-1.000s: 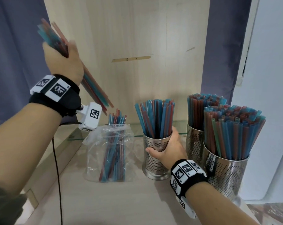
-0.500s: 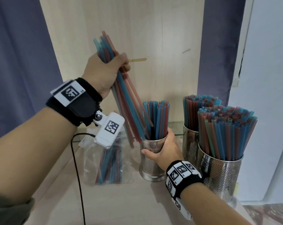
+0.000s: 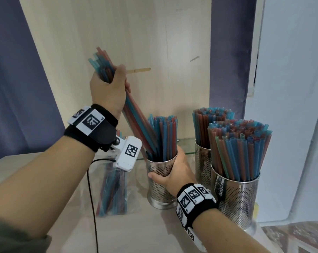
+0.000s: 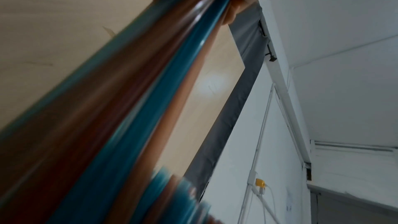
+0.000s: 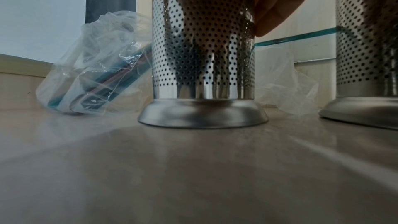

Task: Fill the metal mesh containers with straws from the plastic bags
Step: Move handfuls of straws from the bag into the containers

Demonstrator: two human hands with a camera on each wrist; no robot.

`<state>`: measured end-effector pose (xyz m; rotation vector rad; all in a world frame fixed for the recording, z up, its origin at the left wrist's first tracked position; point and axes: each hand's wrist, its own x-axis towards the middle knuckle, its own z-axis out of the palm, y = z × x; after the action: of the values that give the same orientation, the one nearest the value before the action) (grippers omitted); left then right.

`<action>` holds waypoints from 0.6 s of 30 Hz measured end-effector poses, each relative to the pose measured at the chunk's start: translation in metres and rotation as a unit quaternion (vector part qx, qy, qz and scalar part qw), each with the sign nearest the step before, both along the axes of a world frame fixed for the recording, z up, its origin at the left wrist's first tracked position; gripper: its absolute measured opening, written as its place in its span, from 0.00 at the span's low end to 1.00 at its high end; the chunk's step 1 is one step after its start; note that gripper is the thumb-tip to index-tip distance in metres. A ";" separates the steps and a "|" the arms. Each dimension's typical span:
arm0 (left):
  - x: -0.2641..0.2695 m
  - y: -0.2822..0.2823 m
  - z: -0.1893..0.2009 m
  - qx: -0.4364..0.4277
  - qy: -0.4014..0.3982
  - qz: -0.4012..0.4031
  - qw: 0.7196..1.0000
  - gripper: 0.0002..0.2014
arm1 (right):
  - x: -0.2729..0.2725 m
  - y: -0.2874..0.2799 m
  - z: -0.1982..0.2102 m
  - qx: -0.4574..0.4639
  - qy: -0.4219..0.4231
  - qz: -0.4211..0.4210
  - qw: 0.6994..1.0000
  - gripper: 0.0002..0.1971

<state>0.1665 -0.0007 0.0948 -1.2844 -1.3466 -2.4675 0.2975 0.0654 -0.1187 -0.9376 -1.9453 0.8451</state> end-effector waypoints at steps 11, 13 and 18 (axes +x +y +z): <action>-0.003 0.014 -0.035 -0.038 -0.044 -0.020 0.998 0.10 | 0.000 -0.001 0.000 0.005 0.003 -0.007 1.000 0.60; -0.005 0.016 -0.054 -0.073 -0.014 0.006 0.997 0.09 | 0.000 -0.001 0.000 0.003 0.002 -0.004 1.000 0.60; -0.010 0.020 -0.078 -0.109 0.045 0.057 0.991 0.10 | -0.001 -0.001 -0.001 0.007 -0.002 -0.009 1.000 0.61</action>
<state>0.1568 0.0191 0.0171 -1.3020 -1.6543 -2.2095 0.2962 0.0647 -0.1192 -0.9479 -1.9411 0.8182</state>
